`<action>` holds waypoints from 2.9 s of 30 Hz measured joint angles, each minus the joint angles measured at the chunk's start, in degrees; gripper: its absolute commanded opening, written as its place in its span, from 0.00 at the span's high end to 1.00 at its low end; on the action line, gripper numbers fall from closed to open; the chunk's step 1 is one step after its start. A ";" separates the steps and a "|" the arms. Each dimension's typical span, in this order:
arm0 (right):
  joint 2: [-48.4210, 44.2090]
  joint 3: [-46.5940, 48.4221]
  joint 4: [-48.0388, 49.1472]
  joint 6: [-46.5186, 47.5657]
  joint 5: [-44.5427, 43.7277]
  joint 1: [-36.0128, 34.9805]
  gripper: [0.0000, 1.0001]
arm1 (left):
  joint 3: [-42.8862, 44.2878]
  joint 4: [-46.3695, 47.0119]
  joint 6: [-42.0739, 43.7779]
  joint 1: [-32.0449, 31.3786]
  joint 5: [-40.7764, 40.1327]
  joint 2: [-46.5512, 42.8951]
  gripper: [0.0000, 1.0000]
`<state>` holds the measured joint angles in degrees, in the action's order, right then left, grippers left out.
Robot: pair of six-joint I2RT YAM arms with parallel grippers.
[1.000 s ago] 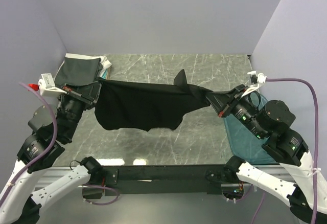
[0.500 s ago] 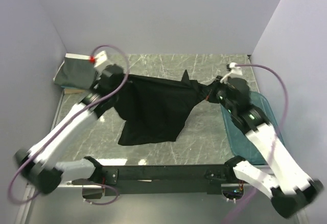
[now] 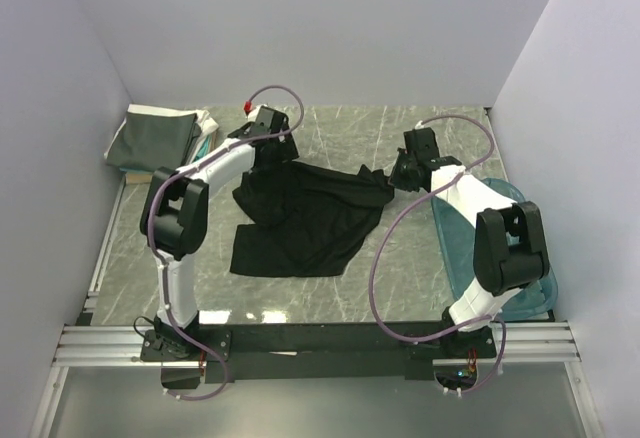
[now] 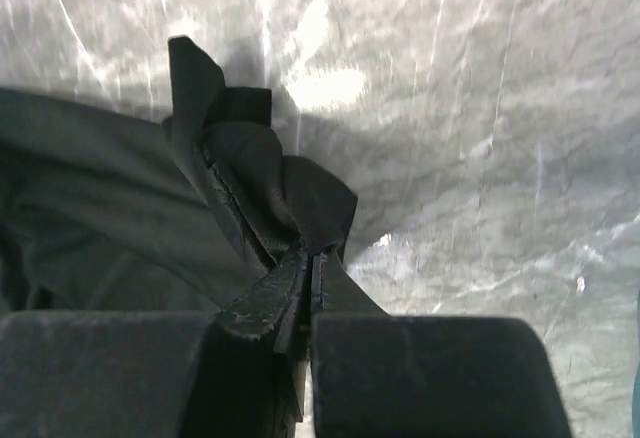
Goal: Fold and stack the t-shirts
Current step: Flatten the tshirt out
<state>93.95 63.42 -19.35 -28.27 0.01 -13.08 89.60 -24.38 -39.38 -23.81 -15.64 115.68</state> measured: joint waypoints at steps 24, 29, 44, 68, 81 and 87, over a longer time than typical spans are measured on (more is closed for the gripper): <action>-5.07 -5.68 -0.39 0.04 -2.34 0.00 1.00 | -38.62 2.27 -13.64 -27.06 5.25 -24.46 0.48; -5.07 -5.68 -0.42 0.07 -2.40 0.00 1.00 | -37.59 0.63 -15.19 -27.87 4.09 -23.23 0.47; -5.07 -5.68 -0.42 0.33 -2.60 0.00 1.00 | -32.13 -6.45 -17.53 -30.45 -0.33 -19.21 0.93; -8.94 -6.64 -1.22 2.23 -2.43 0.00 1.00 | -24.52 -15.06 -17.31 -30.23 -14.91 -22.64 0.99; -33.92 4.92 -8.92 3.32 6.25 -0.17 1.00 | -5.25 -14.64 -9.09 -28.50 -36.98 -48.33 0.99; -42.69 19.23 -11.54 4.15 14.99 -0.76 1.00 | -0.50 -5.95 1.16 -28.52 -34.93 -60.74 0.99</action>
<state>51.27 82.65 -30.89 -24.12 15.00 -13.85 89.10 -30.33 -38.22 -52.34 -50.57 54.94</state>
